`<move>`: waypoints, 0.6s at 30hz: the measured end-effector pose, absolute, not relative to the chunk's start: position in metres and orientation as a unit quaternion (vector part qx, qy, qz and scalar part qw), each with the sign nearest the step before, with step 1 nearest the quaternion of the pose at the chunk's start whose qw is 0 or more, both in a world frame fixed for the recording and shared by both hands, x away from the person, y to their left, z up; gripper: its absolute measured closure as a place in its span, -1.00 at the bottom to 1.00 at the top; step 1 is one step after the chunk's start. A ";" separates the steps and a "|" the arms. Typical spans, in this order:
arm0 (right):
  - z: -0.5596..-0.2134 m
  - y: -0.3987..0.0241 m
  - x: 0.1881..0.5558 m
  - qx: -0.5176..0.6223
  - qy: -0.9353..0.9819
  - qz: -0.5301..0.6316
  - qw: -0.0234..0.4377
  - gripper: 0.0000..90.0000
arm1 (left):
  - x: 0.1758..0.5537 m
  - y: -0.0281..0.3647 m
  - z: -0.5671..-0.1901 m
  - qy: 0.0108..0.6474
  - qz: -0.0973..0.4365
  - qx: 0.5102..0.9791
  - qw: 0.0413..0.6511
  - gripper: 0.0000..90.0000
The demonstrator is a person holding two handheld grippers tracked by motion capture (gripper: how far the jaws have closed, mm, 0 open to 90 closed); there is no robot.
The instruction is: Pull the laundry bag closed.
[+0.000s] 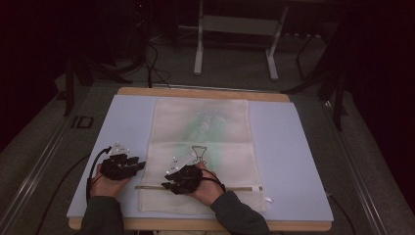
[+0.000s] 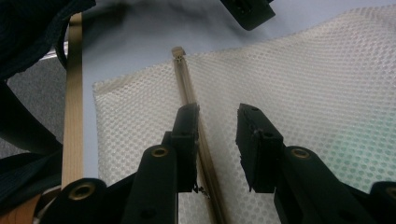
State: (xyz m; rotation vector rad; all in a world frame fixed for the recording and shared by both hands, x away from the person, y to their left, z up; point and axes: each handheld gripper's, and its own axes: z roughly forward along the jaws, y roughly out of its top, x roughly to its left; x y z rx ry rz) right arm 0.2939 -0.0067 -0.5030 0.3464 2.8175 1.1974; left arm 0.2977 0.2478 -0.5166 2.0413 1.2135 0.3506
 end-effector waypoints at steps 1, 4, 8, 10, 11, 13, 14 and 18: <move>-0.503 -0.006 0.294 0.113 0.914 0.388 0.029 0.54 | 0.298 0.248 -0.517 0.471 0.137 0.793 0.362 0.36; -0.502 -0.004 0.294 0.110 0.914 0.389 0.029 0.54 | 0.298 0.248 -0.517 0.471 0.136 0.792 0.363 0.36; -0.502 -0.001 0.293 0.108 0.914 0.389 0.027 0.55 | 0.298 0.248 -0.517 0.472 0.136 0.792 0.364 0.36; -0.502 0.001 0.293 0.107 0.914 0.390 0.028 0.57 | 0.298 0.248 -0.517 0.472 0.135 0.792 0.363 0.36; -0.503 0.001 0.293 0.107 0.914 0.390 0.026 0.58 | 0.298 0.248 -0.517 0.472 0.135 0.792 0.363 0.36; -0.503 0.002 0.292 0.107 0.915 0.389 0.026 0.58 | 0.298 0.248 -0.517 0.472 0.135 0.792 0.363 0.36; -0.503 0.005 0.292 0.104 0.915 0.390 0.024 0.59 | 0.298 0.248 -0.517 0.472 0.135 0.791 0.364 0.36; -0.503 0.010 0.291 0.100 0.915 0.390 0.022 0.60 | 0.298 0.248 -0.517 0.472 0.134 0.792 0.363 0.36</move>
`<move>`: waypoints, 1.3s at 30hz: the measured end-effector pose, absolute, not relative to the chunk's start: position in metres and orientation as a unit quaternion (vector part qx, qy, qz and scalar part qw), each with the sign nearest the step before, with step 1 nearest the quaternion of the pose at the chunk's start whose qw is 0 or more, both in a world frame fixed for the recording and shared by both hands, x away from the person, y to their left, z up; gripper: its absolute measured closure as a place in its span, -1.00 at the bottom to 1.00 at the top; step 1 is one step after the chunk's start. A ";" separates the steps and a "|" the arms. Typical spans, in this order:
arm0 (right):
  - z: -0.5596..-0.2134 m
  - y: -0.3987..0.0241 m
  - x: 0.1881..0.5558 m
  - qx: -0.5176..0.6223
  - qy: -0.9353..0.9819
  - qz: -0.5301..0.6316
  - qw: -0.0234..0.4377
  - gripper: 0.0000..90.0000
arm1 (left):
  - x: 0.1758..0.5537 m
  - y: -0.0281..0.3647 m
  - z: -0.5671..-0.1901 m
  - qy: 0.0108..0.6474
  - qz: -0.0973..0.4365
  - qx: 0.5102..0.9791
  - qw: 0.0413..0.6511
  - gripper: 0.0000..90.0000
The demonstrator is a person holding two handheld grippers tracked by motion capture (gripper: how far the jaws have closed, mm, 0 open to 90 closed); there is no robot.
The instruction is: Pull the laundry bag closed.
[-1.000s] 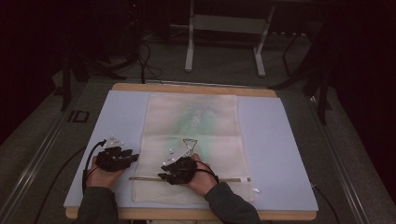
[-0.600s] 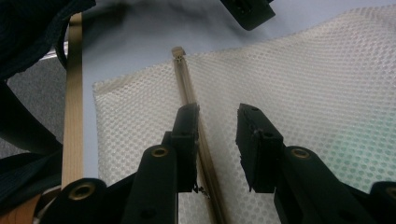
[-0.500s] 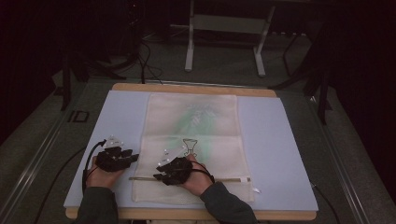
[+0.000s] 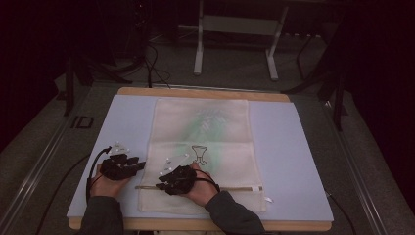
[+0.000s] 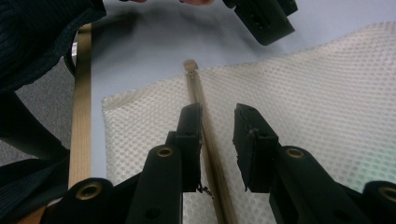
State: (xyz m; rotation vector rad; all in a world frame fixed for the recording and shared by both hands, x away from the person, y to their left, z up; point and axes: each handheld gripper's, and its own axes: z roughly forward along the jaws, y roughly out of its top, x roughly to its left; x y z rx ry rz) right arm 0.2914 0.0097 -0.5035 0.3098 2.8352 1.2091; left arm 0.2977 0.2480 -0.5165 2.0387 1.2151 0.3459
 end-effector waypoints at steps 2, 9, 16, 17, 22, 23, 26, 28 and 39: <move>-0.504 0.012 0.291 0.098 0.915 0.390 0.022 0.60 | 0.298 0.248 -0.516 0.472 0.134 0.792 0.363 0.36; -0.506 0.021 0.289 0.098 0.914 0.393 0.015 0.59 | 0.298 0.249 -0.516 0.472 0.135 0.792 0.363 0.36; -0.507 0.028 0.291 0.095 0.913 0.396 0.012 0.57 | 0.298 0.250 -0.516 0.475 0.134 0.789 0.366 0.36; -0.507 0.029 0.291 0.097 0.913 0.396 0.011 0.57 | 0.298 0.250 -0.516 0.475 0.134 0.789 0.366 0.36; -0.508 0.034 0.293 0.096 0.914 0.393 0.007 0.53 | 0.298 0.251 -0.516 0.477 0.135 0.786 0.368 0.36; -0.508 0.035 0.293 0.096 0.914 0.393 0.006 0.51 | 0.298 0.251 -0.516 0.477 0.135 0.786 0.369 0.36; -0.508 0.039 0.293 0.095 0.915 0.392 0.006 0.50 | 0.298 0.251 -0.517 0.478 0.134 0.786 0.369 0.36; -0.508 0.042 0.293 0.094 0.915 0.392 0.003 0.50 | 0.298 0.251 -0.517 0.478 0.134 0.786 0.369 0.36; -0.511 0.053 0.293 0.088 0.916 0.393 0.002 0.55 | 0.298 0.251 -0.517 0.478 0.134 0.786 0.369 0.36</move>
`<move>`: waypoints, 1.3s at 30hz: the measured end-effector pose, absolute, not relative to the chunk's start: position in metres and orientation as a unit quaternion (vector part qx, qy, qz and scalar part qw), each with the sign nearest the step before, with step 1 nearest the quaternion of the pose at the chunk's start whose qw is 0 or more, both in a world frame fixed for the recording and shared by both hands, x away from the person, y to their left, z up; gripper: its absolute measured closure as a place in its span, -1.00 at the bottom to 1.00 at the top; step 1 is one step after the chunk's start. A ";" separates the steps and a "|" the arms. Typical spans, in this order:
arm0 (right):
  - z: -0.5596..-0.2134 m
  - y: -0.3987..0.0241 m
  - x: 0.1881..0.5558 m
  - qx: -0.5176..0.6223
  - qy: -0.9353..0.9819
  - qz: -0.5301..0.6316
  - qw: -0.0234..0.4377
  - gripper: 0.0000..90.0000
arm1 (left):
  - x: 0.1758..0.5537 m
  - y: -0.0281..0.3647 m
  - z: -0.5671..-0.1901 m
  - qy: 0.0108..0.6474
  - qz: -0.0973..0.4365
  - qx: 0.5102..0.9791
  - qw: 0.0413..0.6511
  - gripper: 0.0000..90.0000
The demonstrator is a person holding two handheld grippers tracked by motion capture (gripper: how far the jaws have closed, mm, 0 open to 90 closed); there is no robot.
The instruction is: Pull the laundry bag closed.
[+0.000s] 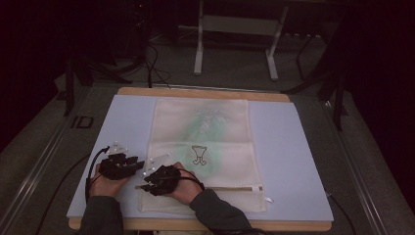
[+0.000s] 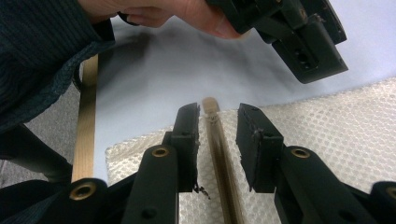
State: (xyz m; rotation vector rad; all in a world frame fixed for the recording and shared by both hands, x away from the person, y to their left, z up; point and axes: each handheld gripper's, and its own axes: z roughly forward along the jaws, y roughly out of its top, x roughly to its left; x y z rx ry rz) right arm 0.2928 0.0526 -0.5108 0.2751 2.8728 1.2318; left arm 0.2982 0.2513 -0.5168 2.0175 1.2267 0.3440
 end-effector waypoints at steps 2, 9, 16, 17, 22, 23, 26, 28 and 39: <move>-0.511 0.054 0.293 0.087 0.916 0.392 0.001 0.59 | 0.298 0.251 -0.517 0.478 0.134 0.786 0.369 0.36; -0.514 0.060 0.293 0.081 0.917 0.391 0.003 0.63 | 0.298 0.251 -0.517 0.478 0.133 0.786 0.368 0.36; -0.518 0.067 0.293 0.083 0.918 0.389 0.002 0.66 | 0.298 0.252 -0.517 0.478 0.134 0.786 0.369 0.36; -0.518 0.067 0.293 0.083 0.918 0.389 0.002 0.67 | 0.298 0.252 -0.517 0.478 0.134 0.786 0.369 0.36; -0.522 0.074 0.294 0.081 0.919 0.385 0.002 0.74 | 0.298 0.252 -0.517 0.478 0.133 0.786 0.369 0.36; -0.522 0.074 0.294 0.081 0.919 0.385 0.002 0.74 | 0.298 0.252 -0.517 0.478 0.134 0.786 0.369 0.36; -0.523 0.077 0.294 0.080 0.920 0.384 0.003 0.74 | 0.298 0.252 -0.517 0.477 0.134 0.786 0.369 0.36; -0.524 0.078 0.293 0.082 0.920 0.384 0.004 0.74 | 0.298 0.253 -0.517 0.478 0.135 0.785 0.369 0.35; -0.527 0.089 0.291 0.076 0.926 0.370 0.015 0.73 | 0.298 0.255 -0.516 0.482 0.137 0.781 0.373 0.35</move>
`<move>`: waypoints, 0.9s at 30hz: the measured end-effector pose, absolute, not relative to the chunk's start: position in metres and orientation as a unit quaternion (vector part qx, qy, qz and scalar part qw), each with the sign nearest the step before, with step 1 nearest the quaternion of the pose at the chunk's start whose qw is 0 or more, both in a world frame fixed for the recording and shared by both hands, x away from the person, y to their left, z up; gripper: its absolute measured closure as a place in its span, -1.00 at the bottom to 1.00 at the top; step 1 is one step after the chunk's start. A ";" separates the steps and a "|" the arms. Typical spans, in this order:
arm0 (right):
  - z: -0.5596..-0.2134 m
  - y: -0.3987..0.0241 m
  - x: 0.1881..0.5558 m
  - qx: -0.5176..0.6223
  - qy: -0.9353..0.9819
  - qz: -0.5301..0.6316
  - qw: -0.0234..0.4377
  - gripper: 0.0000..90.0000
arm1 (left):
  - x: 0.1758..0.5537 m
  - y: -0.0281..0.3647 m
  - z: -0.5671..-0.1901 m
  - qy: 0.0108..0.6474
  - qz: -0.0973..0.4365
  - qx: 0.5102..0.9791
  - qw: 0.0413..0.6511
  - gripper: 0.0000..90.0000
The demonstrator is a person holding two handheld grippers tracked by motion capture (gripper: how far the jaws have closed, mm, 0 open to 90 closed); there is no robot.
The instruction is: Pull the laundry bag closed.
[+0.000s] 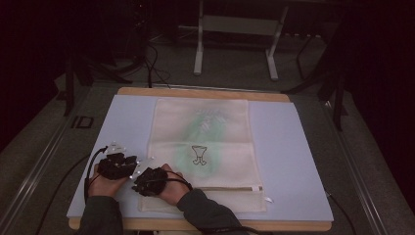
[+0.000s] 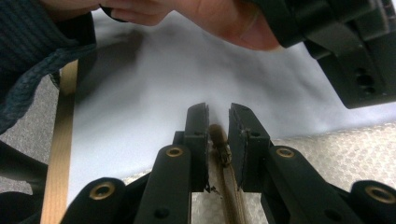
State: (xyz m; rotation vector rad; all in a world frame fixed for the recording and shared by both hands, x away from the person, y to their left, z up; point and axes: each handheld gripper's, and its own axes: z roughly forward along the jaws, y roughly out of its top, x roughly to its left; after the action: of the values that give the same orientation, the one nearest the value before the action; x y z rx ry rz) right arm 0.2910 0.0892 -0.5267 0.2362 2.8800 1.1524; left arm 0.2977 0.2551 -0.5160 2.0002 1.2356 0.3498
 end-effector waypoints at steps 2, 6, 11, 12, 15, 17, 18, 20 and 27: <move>-0.528 0.091 0.291 0.076 0.927 0.368 0.018 0.73 | 0.298 0.256 -0.516 0.484 0.136 0.779 0.374 0.36; -0.530 0.093 0.292 0.080 0.927 0.366 0.018 0.72 | 0.297 0.258 -0.515 0.486 0.138 0.777 0.376 0.36; -0.532 0.097 0.292 0.078 0.929 0.361 0.023 0.79 | 0.297 0.257 -0.515 0.486 0.138 0.778 0.375 0.36; -0.532 0.097 0.292 0.079 0.929 0.360 0.023 0.79 | 0.297 0.257 -0.515 0.485 0.138 0.778 0.375 0.36; -0.531 0.097 0.292 0.079 0.926 0.368 0.027 0.79 | 0.297 0.257 -0.515 0.486 0.138 0.777 0.375 0.36; -0.528 0.096 0.292 0.081 0.924 0.373 0.025 0.79 | 0.297 0.258 -0.515 0.487 0.138 0.776 0.376 0.35; -0.527 0.096 0.291 0.078 0.923 0.375 0.025 0.79 | 0.297 0.258 -0.515 0.487 0.138 0.776 0.376 0.35; -0.524 0.095 0.291 0.075 0.922 0.379 0.028 0.79 | 0.297 0.259 -0.515 0.486 0.139 0.776 0.376 0.35; -0.513 0.079 0.290 0.081 0.913 0.400 0.023 0.79 | 0.297 0.259 -0.515 0.485 0.139 0.778 0.374 0.36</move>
State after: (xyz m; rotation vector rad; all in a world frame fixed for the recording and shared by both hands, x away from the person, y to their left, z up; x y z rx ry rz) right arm 0.2899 0.0792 -0.5134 0.2498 2.8262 1.2371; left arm 0.2967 0.2587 -0.5148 1.9914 1.2425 0.3555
